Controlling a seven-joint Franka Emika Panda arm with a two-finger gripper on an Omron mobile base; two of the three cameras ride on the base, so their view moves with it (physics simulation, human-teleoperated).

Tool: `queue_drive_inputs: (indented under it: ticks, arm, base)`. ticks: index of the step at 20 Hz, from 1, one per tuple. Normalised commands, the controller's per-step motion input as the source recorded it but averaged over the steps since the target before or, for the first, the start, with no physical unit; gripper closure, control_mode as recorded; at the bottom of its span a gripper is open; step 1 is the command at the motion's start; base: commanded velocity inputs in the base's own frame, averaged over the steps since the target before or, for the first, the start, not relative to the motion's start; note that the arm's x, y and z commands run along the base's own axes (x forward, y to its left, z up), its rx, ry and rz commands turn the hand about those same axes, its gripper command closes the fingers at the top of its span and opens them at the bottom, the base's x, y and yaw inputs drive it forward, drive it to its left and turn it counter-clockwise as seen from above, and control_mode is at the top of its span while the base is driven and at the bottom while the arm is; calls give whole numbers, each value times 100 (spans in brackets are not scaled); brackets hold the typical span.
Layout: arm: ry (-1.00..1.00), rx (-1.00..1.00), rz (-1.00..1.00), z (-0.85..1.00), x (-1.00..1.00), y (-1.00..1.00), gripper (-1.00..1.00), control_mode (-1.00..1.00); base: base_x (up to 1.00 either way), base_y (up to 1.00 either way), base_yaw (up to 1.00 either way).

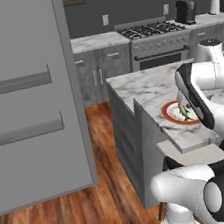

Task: Transport the fish and squash to the fridge. Place the fish on the rack containing meat and place the squash on the rack containing the vegetable, ensuring meats and vegetables are on different racks.

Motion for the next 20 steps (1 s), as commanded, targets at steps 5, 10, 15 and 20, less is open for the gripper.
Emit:
queue_drive_inputs:
  ticks: [5, 10, 15, 20]
  arm:
    - [1, 3, 0, -34, 46, -29, -100, -100]
    - [0, 1, 0, -30, 57, -7, -100, -100]
    - [1, 0, 0, -27, 56, 0, -100, -100]
    - [1, 0, 0, -32, 40, -5, -100, -100]
  base:
    - [0, 0, 0]
    - [0, 0, 0]
    - [0, 0, 0]
    - [0, 0, 0]
